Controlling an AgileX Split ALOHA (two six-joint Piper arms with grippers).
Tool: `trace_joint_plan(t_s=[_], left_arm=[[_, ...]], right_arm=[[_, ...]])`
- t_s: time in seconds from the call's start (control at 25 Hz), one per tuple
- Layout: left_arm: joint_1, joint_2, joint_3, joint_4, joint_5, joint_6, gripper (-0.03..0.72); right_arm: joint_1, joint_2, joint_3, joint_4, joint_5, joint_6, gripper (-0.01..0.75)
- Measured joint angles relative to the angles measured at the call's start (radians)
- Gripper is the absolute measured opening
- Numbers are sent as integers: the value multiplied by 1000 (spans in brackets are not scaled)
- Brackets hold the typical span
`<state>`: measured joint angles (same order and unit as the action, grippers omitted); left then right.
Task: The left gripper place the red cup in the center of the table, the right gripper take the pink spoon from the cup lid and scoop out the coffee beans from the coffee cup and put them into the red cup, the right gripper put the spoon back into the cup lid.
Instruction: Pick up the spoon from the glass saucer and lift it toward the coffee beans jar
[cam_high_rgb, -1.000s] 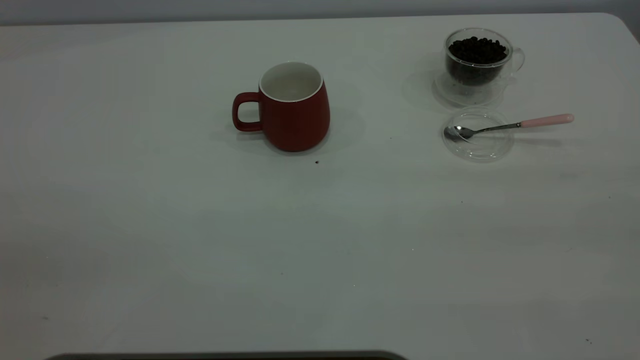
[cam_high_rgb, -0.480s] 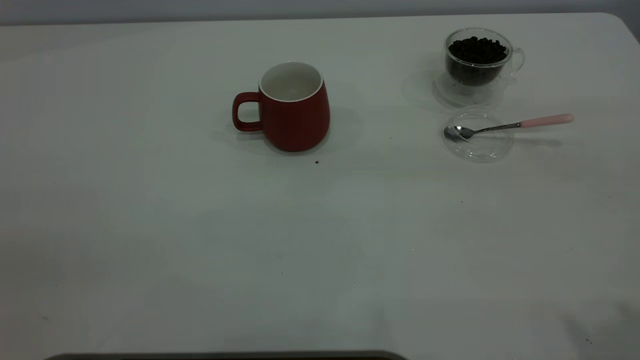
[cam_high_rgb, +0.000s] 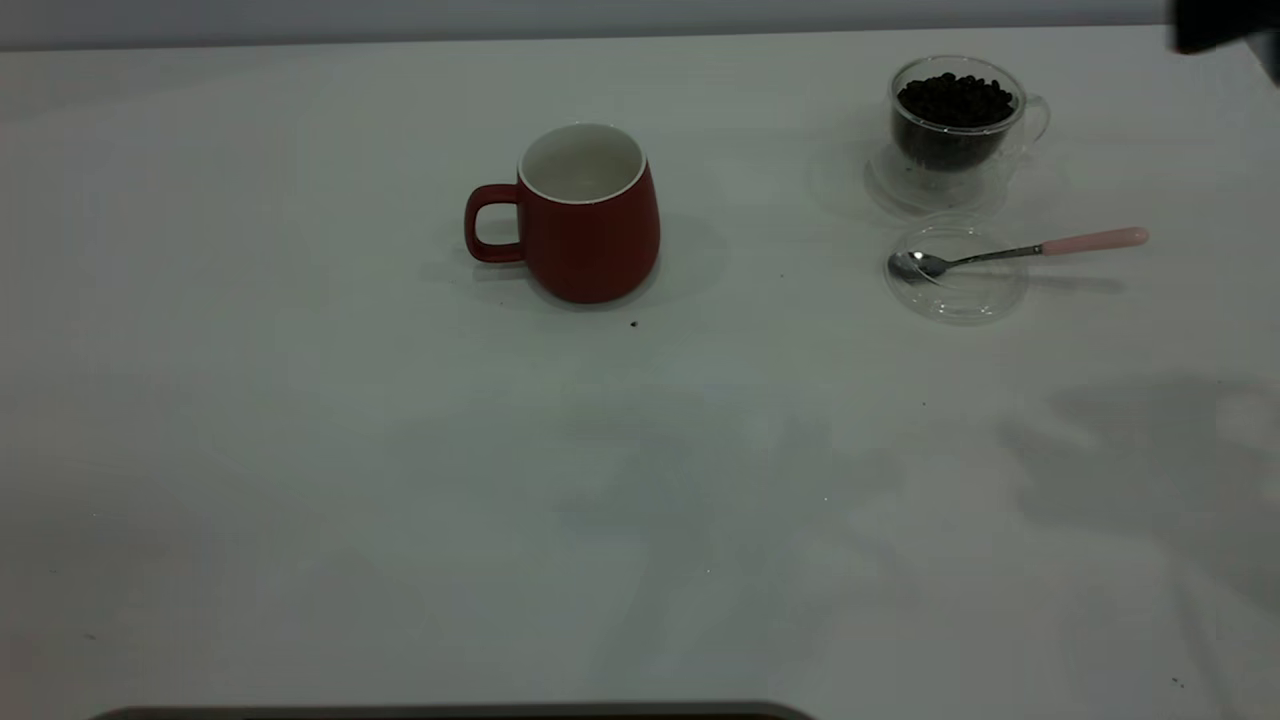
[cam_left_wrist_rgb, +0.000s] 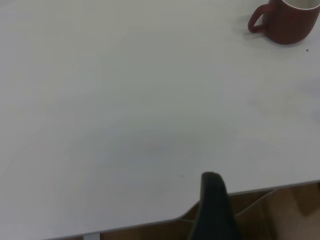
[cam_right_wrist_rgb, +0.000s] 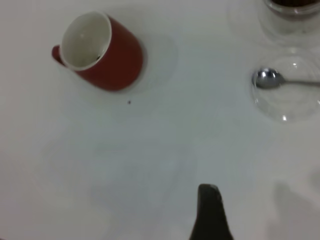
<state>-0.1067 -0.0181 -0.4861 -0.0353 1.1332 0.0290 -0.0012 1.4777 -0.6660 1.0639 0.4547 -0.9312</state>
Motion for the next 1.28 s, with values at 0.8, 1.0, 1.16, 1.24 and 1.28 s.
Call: trace_joint_plan(t_s=[0.8,1.0,1.16,1.24,1.28], left_arm=[[0,0,0,0,0,-4,587],[0,0,0,0,0,-4,587],[0,0,0,0,0,-4,587],[0,0,0,0,0,-4,587],[0,0,0,0,0,-4,587]], right_arm=[[-396,865,-600,54,428,-227,589],[-402,993,-719,59,504,-228,589],[-402,1057,-764,80,554,-229,589],[-402,1076,-771,106,566,-232,589],[-402,1082,-772,117,569,-241,589]])
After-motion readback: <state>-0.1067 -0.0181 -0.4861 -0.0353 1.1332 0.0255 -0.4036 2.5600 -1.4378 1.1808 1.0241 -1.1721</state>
